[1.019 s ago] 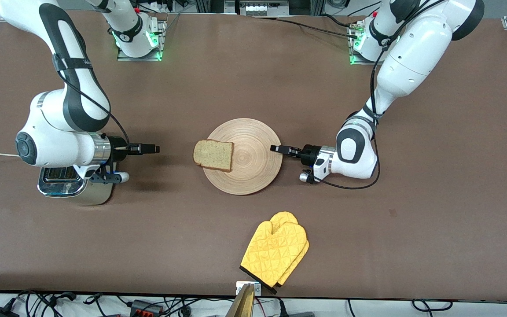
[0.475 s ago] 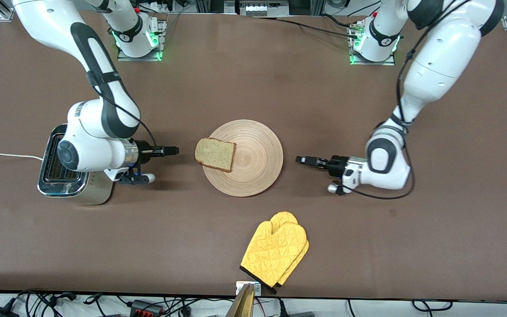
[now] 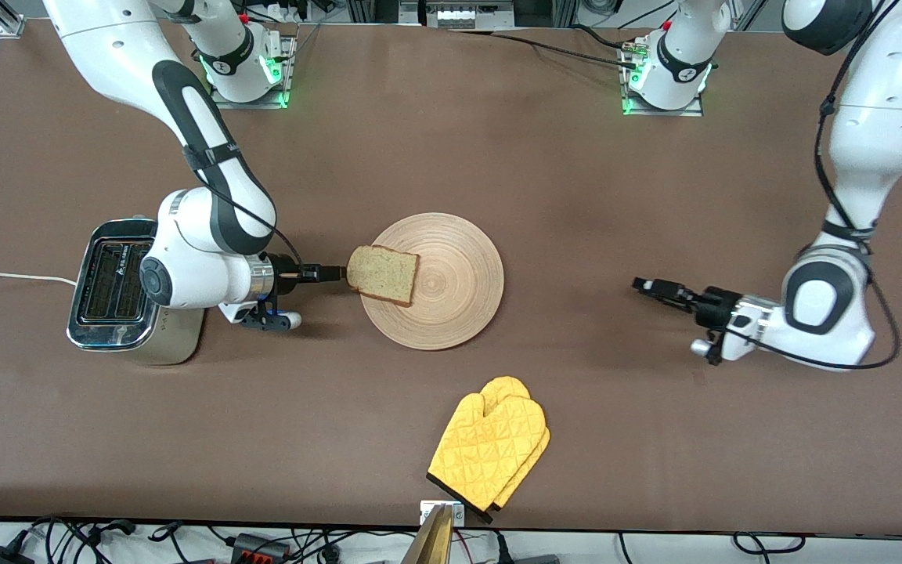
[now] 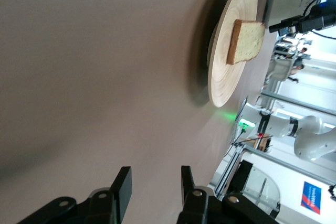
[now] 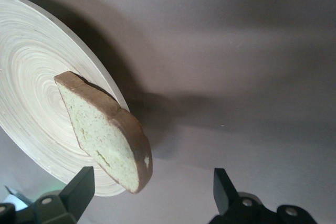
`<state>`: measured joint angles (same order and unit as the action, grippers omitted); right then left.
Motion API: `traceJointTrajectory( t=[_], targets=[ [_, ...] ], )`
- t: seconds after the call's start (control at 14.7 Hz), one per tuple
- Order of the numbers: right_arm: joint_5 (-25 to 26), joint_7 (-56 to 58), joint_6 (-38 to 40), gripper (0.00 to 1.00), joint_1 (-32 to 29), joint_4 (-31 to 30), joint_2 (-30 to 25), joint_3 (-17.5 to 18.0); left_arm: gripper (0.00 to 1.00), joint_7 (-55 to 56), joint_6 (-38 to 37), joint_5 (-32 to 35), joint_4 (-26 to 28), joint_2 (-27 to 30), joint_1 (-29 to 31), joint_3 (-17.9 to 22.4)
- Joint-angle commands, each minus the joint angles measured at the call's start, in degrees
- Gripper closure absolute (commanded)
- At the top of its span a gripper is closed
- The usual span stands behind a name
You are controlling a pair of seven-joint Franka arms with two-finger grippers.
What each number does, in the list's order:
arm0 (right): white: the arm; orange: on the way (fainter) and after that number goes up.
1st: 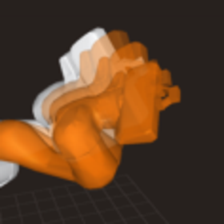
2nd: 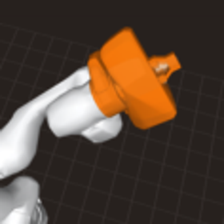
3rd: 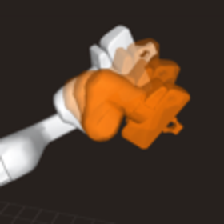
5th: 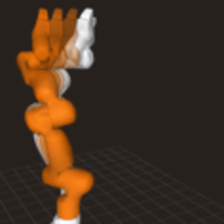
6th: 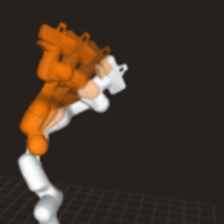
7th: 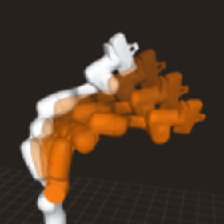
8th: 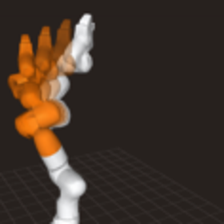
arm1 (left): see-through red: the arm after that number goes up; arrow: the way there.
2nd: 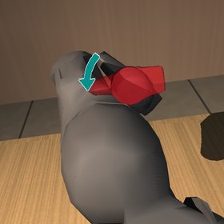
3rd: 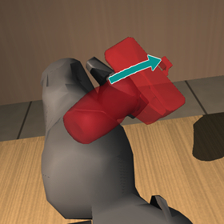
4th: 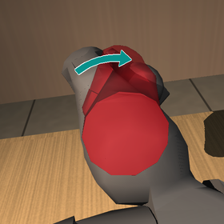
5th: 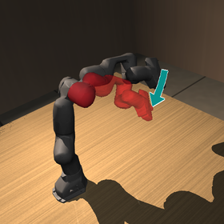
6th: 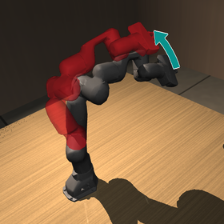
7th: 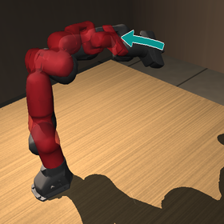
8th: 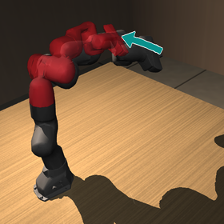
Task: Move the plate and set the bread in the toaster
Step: 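Release the plate with the left gripper while the right gripper reaches bread, then grasp the bread slice with the right gripper and lift it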
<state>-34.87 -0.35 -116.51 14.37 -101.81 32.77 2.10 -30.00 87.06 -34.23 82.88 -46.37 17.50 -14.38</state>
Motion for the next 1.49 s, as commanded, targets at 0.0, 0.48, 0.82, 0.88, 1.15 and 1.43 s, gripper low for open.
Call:
traceJointTrajectory(
  t=[0.0,0.48,0.82,0.88,1.15,1.43],
  targets=[
    [-3.4,-0.3,-1.8,0.0,2.2,-0.4,0.5,-0.3,0.55,3.9,-7.9,5.7,-7.4,0.0,0.9,-0.4],
    [-3.7,-0.4,-3.6,0.05,4.3,-0.8,2.4,-0.3,0.5,8.4,-16.0,25.7,-18.0,7.9,-1.6,-1.0],
    [-3.7,-2.7,-3.6,0.66,4.4,-0.9,2.1,-0.3,0.37,17.2,-15.7,39.7,-18.0,18.0,-6.6,-1.2],
    [-3.7,-2.7,-3.5,0.77,4.4,-0.9,2.1,-0.3,0.27,18.5,-15.7,41.1,-18.2,19.1,-6.6,-1.1],
    [-3.6,-3.8,-2.6,1.0,4.3,0.2,1.8,-0.3,0.0,19.2,-16.0,42.6,-17.9,22.3,-6.4,-1.2],
    [-2.5,-7.0,1.8,1.0,3.7,3.8,-3.5,-1.7,0.0,19.5,-15.9,42.4,-17.8,21.8,-7.0,-1.5]
  ],
)
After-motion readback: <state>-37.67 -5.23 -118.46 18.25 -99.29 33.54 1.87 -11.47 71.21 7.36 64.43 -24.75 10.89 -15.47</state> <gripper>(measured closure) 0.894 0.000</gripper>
